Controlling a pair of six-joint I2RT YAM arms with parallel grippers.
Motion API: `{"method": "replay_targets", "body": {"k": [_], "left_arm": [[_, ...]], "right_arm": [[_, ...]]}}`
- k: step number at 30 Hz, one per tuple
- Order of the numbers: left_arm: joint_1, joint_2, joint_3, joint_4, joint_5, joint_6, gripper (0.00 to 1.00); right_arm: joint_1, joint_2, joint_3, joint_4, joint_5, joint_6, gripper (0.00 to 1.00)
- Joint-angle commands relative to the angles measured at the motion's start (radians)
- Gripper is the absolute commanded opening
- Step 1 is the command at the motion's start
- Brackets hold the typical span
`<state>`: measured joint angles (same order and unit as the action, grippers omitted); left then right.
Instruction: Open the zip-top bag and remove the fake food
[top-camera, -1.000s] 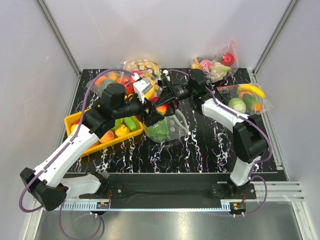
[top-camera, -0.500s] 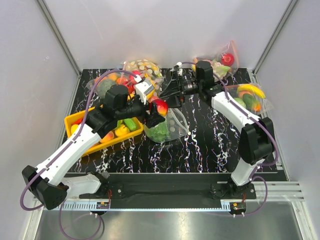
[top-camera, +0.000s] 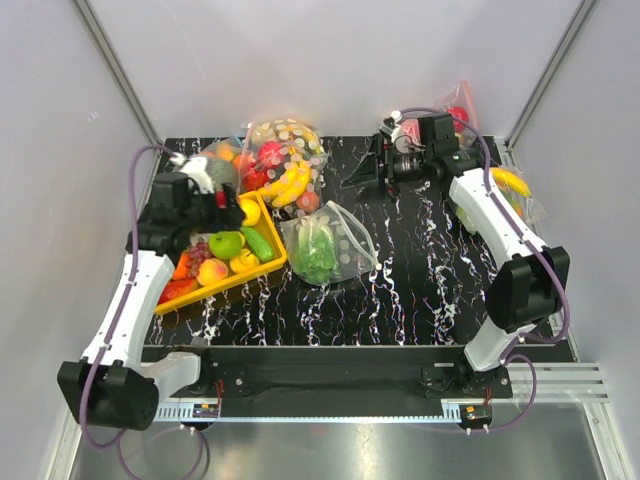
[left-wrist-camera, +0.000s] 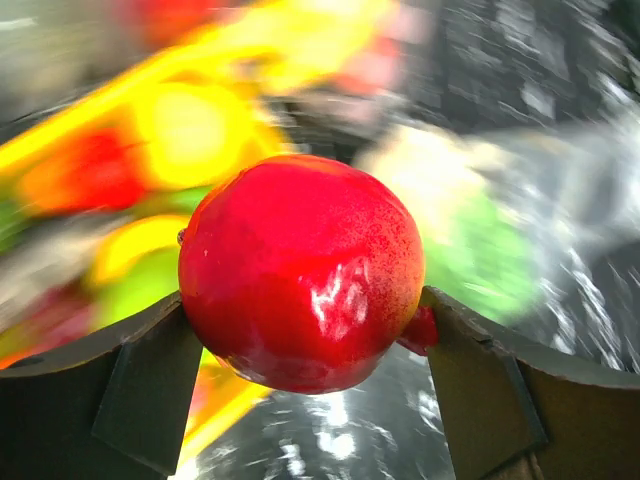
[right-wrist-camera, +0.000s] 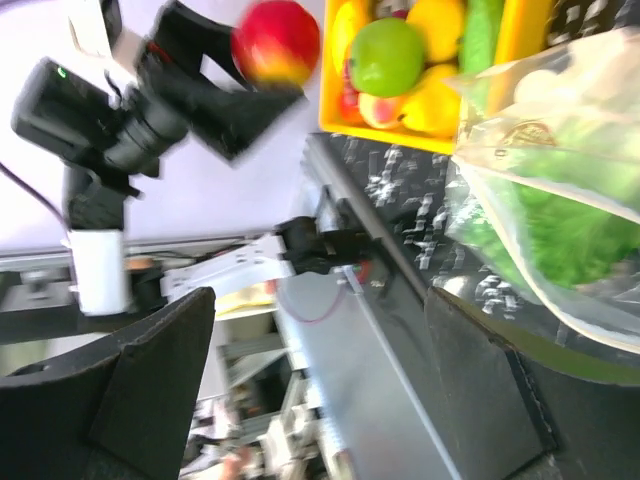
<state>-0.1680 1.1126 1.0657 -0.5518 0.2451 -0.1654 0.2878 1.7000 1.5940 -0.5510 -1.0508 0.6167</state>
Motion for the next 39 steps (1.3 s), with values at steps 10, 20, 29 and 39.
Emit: {"method": "replay_targets", "body": {"k": [10, 20, 29, 39], "left_arm": [[0.366, 0.070, -0.035, -0.034, -0.323, -0.082, 0.00], [0.435, 0.233, 0.005, -0.054, -0.425, -0.077, 0.00], [0.461, 0.251, -0.027, -0.033, -0.445, -0.057, 0.55], [0.473, 0.305, -0.029, 0.010, -0.391, -0.022, 0.98]], "right_arm": [[-0.009, -0.120, -0.038, -0.188, 0.109, -0.255, 0.93], [-0.025, -0.111, -0.049, -0.240, 0.087, -0.340, 0.93], [-0.033, -0.106, -0.034, -0.251, 0.095, -0.351, 0.94], [-0.049, -0.096, -0.029, -0.293, 0.185, -0.386, 0.94]]}}
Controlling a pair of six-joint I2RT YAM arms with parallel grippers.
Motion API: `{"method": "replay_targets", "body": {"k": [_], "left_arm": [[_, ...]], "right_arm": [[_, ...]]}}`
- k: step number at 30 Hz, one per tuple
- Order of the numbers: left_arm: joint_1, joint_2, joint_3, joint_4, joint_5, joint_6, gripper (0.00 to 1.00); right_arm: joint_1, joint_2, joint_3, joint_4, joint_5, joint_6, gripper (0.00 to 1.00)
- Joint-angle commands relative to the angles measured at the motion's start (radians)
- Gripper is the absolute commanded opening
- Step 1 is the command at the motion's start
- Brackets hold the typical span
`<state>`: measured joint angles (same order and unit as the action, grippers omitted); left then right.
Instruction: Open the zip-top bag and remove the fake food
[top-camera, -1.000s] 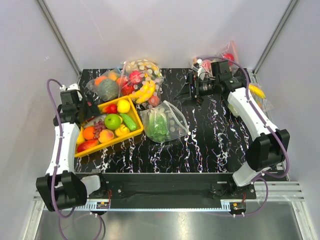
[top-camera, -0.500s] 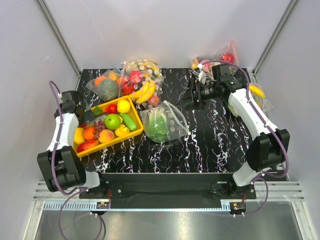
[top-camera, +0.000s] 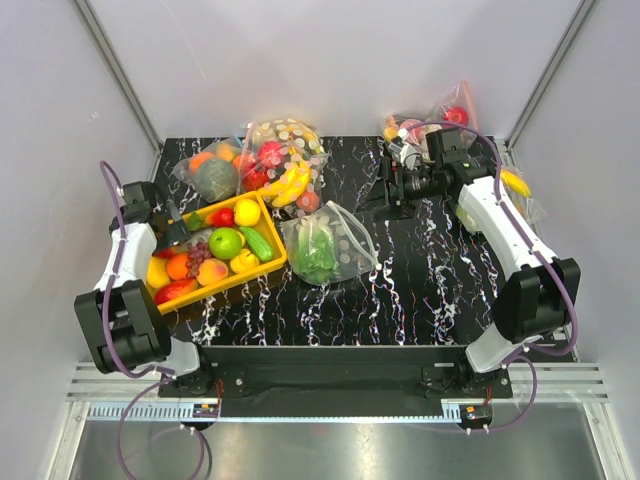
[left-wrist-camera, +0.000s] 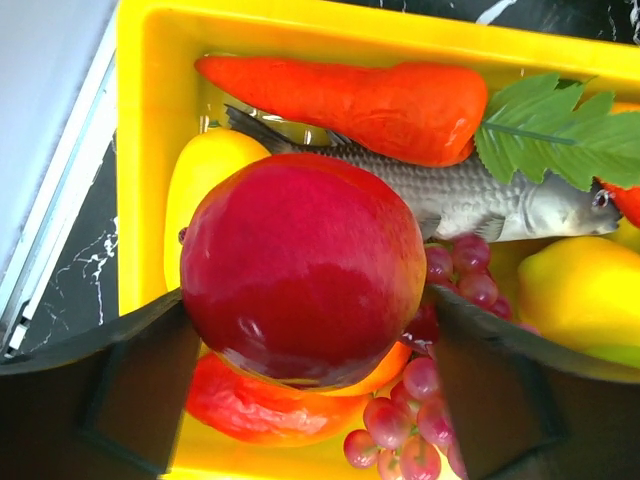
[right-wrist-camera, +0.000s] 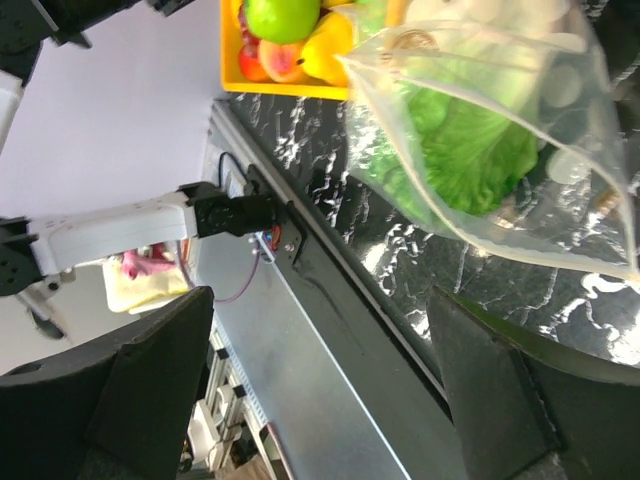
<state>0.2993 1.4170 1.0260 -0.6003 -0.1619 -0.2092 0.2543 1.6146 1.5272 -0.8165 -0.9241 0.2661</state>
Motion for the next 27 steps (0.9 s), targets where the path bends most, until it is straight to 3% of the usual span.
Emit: {"method": "replay_targets", "body": {"k": [1, 7, 15, 19, 27], "left_arm": [[0.008, 0.002, 0.013, 0.059, 0.013, 0.024, 0.99], [0.008, -0.024, 0.011, 0.050, 0.024, 0.025, 0.99], [0.008, -0.165, 0.020, -0.038, 0.010, 0.018, 0.99], [0.001, -0.214, 0.063, -0.084, 0.082, 0.042, 0.99], [-0.228, -0.231, 0.129, -0.171, 0.050, -0.016, 0.99]], "right_arm": [[-0.015, -0.004, 0.047, -0.044, 0.086, -0.051, 0.95], [-0.015, 0.047, 0.076, -0.082, 0.275, -0.140, 0.95], [-0.015, 0.149, 0.034, 0.039, 0.329, -0.154, 0.93], [-0.015, 0.212, 0.053, 0.047, 0.332, -0.194, 0.90], [-0.006, 0.265, 0.021, 0.079, 0.300, -0.229, 0.88]]}}
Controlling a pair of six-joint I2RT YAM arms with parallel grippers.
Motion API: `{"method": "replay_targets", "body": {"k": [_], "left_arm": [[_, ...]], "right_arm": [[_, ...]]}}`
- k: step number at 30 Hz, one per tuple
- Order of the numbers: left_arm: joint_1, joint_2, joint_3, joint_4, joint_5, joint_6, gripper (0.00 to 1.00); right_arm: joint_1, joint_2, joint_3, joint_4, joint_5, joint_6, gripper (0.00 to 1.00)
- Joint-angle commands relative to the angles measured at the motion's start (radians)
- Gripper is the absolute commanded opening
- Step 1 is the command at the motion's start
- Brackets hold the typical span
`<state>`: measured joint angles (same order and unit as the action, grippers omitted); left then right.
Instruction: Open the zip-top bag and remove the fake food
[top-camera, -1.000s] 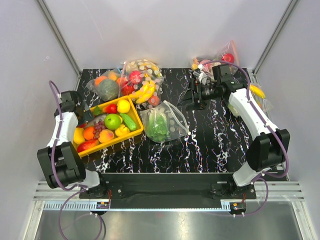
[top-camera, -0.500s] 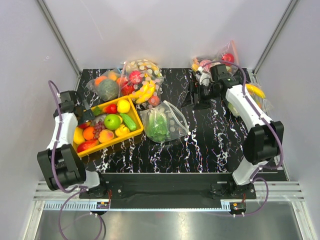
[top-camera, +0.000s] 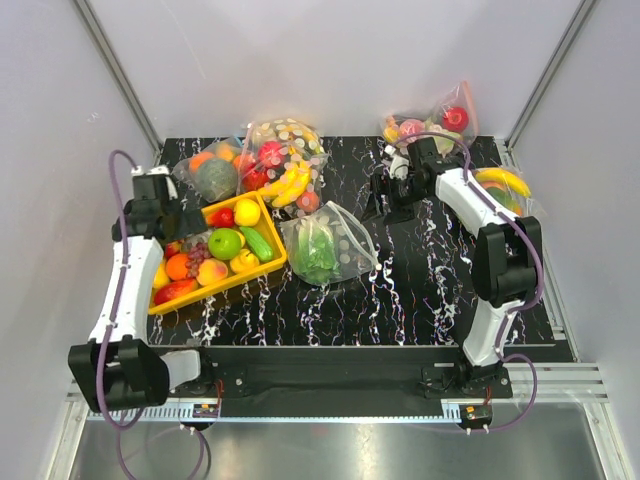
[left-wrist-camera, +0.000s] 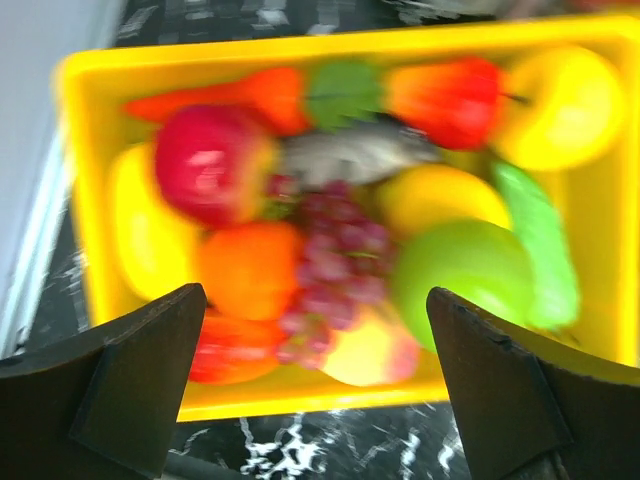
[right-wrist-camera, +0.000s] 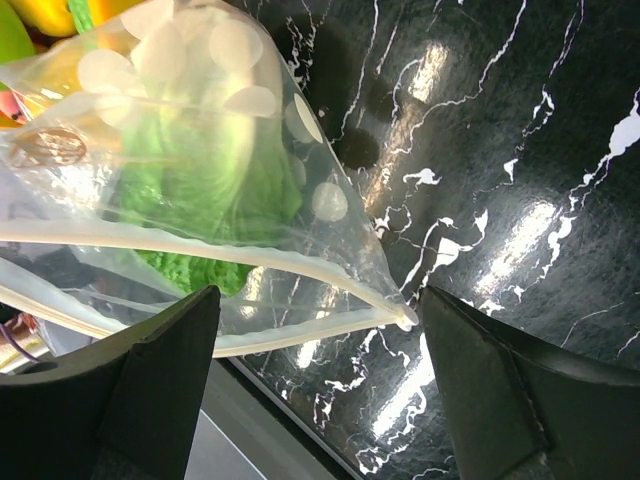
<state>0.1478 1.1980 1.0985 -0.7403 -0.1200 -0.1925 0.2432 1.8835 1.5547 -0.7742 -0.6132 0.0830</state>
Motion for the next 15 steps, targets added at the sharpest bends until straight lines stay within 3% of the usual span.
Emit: {"method": "replay_targets", "body": {"k": [1, 10, 15], "left_arm": [[-0.136, -0.005, 0.067, -0.033, 0.006, -0.048, 0.99], [-0.503, 0.130, 0.198, 0.027, 0.049, -0.251, 0.99], [-0.651, 0.235, 0.271, 0.085, 0.108, -0.346, 0.99]], "right_arm": [[0.008, -0.004, -0.011, 0.041, -0.013, -0.048, 0.88], [0.086, 0.029, -0.027, 0.058, -0.017, -0.078, 0.88], [0.117, 0.063, -0.012, 0.072, -0.010, -0.080, 0.88]]}}
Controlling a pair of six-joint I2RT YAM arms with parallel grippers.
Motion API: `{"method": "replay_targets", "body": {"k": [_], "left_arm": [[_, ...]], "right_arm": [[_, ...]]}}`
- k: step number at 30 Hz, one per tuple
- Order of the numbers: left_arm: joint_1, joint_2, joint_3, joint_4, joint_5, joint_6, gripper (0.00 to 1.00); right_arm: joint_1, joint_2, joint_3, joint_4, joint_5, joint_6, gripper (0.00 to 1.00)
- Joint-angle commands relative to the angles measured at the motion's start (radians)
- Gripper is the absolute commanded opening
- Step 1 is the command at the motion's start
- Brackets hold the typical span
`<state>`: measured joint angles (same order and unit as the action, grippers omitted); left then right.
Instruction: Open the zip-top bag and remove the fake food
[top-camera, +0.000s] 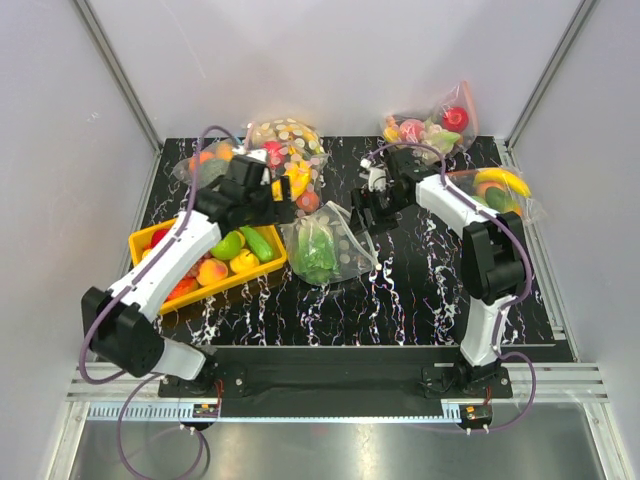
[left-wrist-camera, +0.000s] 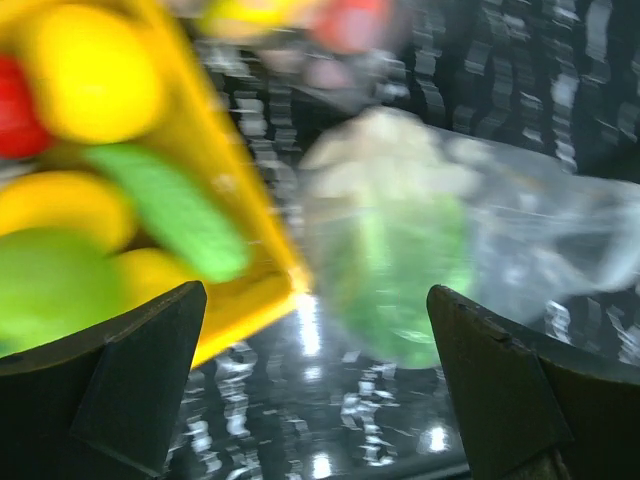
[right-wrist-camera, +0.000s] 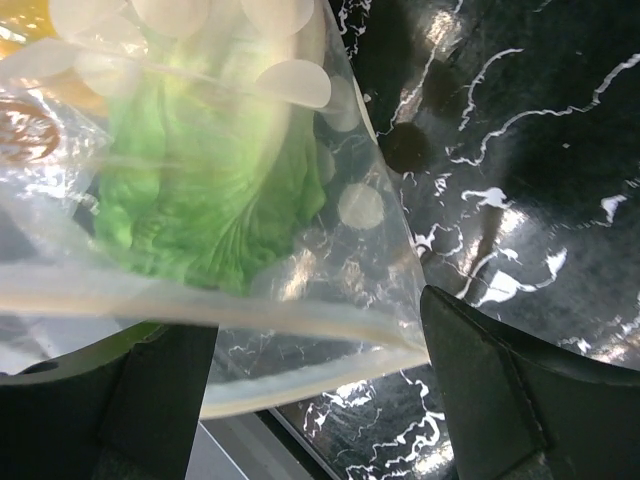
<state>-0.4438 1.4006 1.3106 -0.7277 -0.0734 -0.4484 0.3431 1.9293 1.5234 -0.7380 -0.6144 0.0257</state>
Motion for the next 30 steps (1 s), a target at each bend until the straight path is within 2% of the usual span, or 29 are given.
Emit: {"method": "replay_targets", "body": {"k": [1, 2, 5, 6, 8, 9, 12, 13, 17, 27, 30], "left_arm": [[-0.099, 0.064, 0.076, 0.085, 0.070, -0.104, 0.99], [-0.117, 0.083, 0.087, 0.105, 0.107, -0.128, 0.99], [-0.180, 0.152, 0.124, 0.131, 0.139, -0.167, 0.99], [-0.193, 0.167, 0.131, 0.132, 0.145, -0.174, 0.99], [-0.217, 0.202, 0.153, 0.146, 0.156, -0.193, 0.99], [-0.228, 0.212, 0.160, 0.149, 0.158, -0.197, 0.99], [-0.237, 0.238, 0.185, 0.160, 0.173, -0.211, 0.99], [-0.239, 0.244, 0.190, 0.162, 0.173, -0.214, 0.99], [-0.245, 0.268, 0.207, 0.152, 0.158, -0.226, 0.99], [-0.262, 0.276, 0.194, 0.168, 0.147, -0.219, 0.99], [-0.263, 0.273, 0.174, 0.211, 0.176, -0.194, 0.84]], "right_arm": [[0.020, 0.019, 0.020, 0.049, -0.008, -0.020, 0.87], [0.025, 0.022, 0.020, 0.055, -0.008, -0.021, 0.87], [0.028, 0.025, 0.023, 0.072, -0.013, -0.020, 0.74], [0.030, 0.020, 0.024, 0.072, -0.012, -0.018, 0.63], [0.028, 0.007, 0.021, 0.068, -0.010, -0.018, 0.54], [0.028, -0.001, 0.020, 0.068, -0.008, -0.020, 0.47], [0.028, -0.035, 0.004, 0.065, -0.013, -0.017, 0.37], [0.028, -0.042, 0.000, 0.062, -0.013, -0.014, 0.30], [0.033, -0.101, -0.029, 0.052, -0.024, -0.012, 0.20], [0.068, -0.173, -0.026, -0.018, 0.045, -0.003, 0.03], [0.066, -0.205, -0.012, -0.061, 0.125, 0.013, 0.00]]}}
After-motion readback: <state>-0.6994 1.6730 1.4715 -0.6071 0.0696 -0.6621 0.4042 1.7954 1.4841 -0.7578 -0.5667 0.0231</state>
